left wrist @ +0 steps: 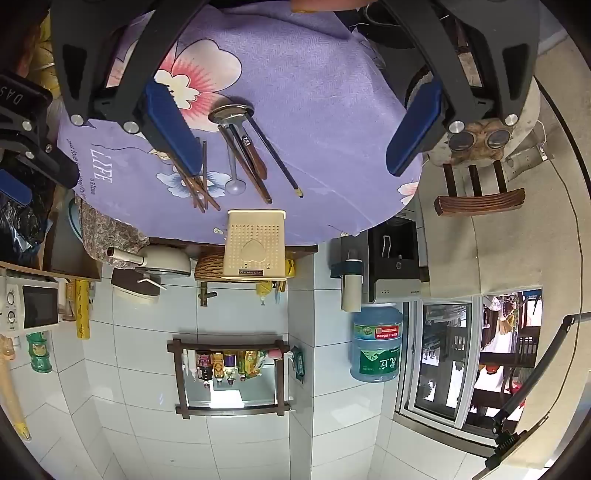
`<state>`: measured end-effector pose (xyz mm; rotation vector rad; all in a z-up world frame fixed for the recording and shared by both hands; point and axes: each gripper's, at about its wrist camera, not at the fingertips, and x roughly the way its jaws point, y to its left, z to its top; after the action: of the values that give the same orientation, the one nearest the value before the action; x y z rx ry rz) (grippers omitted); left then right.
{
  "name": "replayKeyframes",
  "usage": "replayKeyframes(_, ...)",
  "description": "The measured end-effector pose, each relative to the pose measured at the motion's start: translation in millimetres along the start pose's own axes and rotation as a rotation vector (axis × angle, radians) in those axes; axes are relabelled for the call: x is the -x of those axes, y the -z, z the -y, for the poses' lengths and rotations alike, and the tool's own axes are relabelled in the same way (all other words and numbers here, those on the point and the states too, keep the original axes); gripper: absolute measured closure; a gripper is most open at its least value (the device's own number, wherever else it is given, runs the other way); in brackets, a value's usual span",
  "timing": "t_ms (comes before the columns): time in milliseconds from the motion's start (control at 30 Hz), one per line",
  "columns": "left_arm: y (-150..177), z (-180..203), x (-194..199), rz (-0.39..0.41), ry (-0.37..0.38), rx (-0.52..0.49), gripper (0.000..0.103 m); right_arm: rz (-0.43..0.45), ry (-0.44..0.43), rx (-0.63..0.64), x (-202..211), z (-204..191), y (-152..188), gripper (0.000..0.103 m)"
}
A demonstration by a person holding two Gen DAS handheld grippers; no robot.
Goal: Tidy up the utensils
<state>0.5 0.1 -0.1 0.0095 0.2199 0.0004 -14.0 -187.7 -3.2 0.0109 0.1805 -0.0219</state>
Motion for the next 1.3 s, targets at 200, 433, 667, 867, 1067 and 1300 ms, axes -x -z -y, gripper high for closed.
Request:
replayKeyframes(200, -1.4, -2.6, 0.3, 0.007, 0.001, 0.001, 0.005, -0.012, -0.002, -0.007, 4.2, -5.6, -4.2, 0.006)
replayKeyframes(433, -2.0, 1.7, 2.0, 0.01, -0.001, -0.005, 0.005, -0.016, 0.002, -0.009, -6.3, -1.8, 3.2, 0.006)
replayKeyframes(667, -4.9, 1.8, 9.5, 0.018, 0.0, -0.002, 0.005, -0.008, 0.01, -0.007, 5.1, -4.4, 1.0, 0.006)
replayKeyframes(867, -3.4, -1.7, 2.8, 0.012, 0.008, -0.002, 0.005, -0.011, 0.008, -0.011, 3.4, -2.0, -0.5, 0.006)
replayKeyframes(1067, -5.5, -3.4, 2.7, 0.011, 0.01, -0.001, 0.005, -0.016, 0.011, -0.011, 3.6, -2.1, 0.8, 0.006)
replayKeyframes(1300, -2.8, 2.1, 1.6, 0.012, 0.008, -0.002, 0.005, -0.015, 0.014, -0.014, 6.7, -4.1, 0.8, 0.006)
